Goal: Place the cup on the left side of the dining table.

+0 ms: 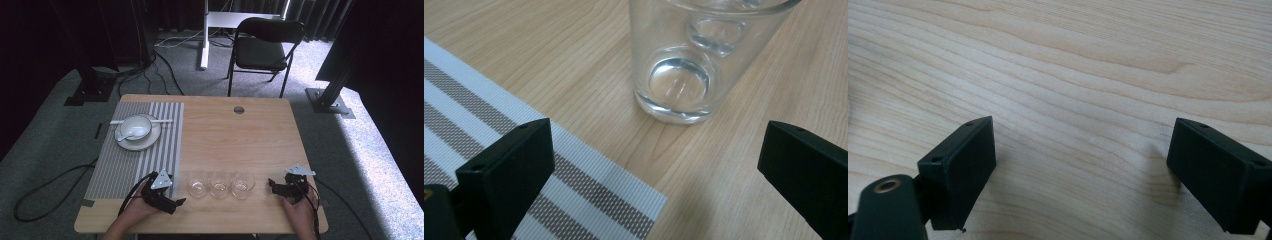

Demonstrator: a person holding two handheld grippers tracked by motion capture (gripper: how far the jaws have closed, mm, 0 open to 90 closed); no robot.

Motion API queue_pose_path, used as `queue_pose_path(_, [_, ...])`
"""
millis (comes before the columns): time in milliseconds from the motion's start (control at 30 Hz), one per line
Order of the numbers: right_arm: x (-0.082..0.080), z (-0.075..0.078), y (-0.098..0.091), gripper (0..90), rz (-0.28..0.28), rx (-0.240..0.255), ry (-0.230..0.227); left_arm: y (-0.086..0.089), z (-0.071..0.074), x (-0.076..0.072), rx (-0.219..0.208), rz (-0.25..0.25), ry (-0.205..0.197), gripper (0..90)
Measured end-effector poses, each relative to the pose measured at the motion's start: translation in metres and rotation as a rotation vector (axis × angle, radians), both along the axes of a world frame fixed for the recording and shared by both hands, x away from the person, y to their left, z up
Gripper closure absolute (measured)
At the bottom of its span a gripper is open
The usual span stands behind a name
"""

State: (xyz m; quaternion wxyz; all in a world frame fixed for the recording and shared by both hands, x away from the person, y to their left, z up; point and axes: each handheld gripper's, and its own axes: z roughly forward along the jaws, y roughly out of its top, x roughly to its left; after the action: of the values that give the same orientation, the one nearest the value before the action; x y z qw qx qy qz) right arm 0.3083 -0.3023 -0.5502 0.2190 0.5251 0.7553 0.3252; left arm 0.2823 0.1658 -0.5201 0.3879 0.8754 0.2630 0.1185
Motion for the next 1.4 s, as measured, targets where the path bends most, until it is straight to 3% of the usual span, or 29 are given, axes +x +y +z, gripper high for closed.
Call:
queue_pose_path(500, [0.0, 0.0, 0.0, 11.6, 0.0, 0.0, 0.0, -0.019, -0.005, 0.004, -0.006, -0.031, 0.012, 2.1])
queue_pose_path(1400, [0.0, 0.0, 0.0, 11.6, 0.001, -0.001, -0.001, -0.048, -0.005, 0.014, -0.017, -0.041, -0.027, 4.2])
